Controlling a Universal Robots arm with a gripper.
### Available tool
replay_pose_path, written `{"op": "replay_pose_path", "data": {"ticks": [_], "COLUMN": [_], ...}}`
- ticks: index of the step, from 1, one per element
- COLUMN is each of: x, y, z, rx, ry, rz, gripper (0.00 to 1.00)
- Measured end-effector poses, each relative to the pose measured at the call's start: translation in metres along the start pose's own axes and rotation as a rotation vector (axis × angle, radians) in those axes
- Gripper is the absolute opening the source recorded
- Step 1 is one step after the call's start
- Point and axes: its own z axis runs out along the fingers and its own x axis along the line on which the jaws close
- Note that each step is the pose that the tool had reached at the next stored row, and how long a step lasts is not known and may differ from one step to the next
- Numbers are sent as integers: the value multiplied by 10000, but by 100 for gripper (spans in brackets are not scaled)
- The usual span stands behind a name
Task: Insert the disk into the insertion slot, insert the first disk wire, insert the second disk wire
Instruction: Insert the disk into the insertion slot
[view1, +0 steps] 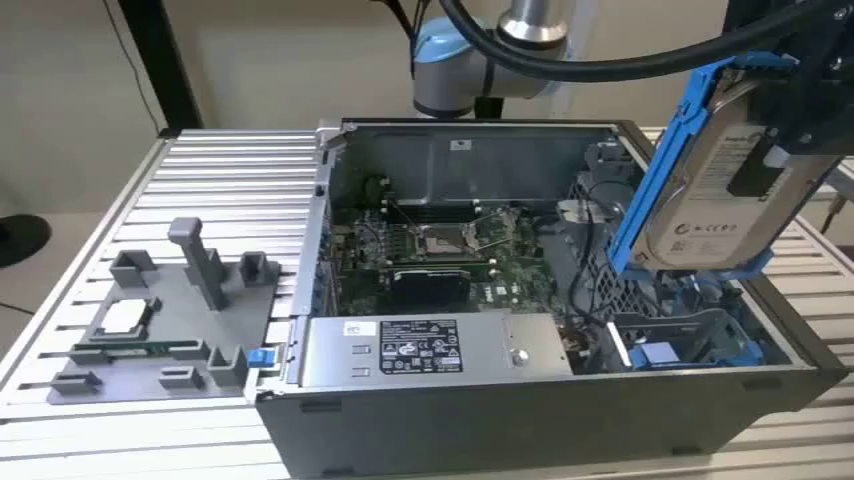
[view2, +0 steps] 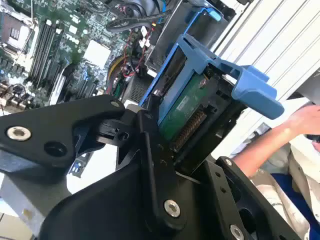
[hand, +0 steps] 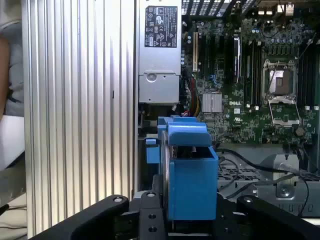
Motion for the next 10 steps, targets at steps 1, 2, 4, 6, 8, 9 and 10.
{"op": "replay_pose_path", "data": {"ticks": [1, 2, 4, 6, 8, 9, 10], "x": [0, 0, 0, 0, 0, 0, 0], "y": [0, 0, 0, -1, -1, -1, -1], "z": [0, 0, 0, 5, 15, 22, 28], "rx": [0, 0, 0, 6, 15, 18, 21], "ry": [0, 0, 1, -1, -3, -4, -6], "rz": [0, 0, -1, -1, -1, -1, -1], "gripper": [0, 0, 0, 0, 0, 0, 0]}}
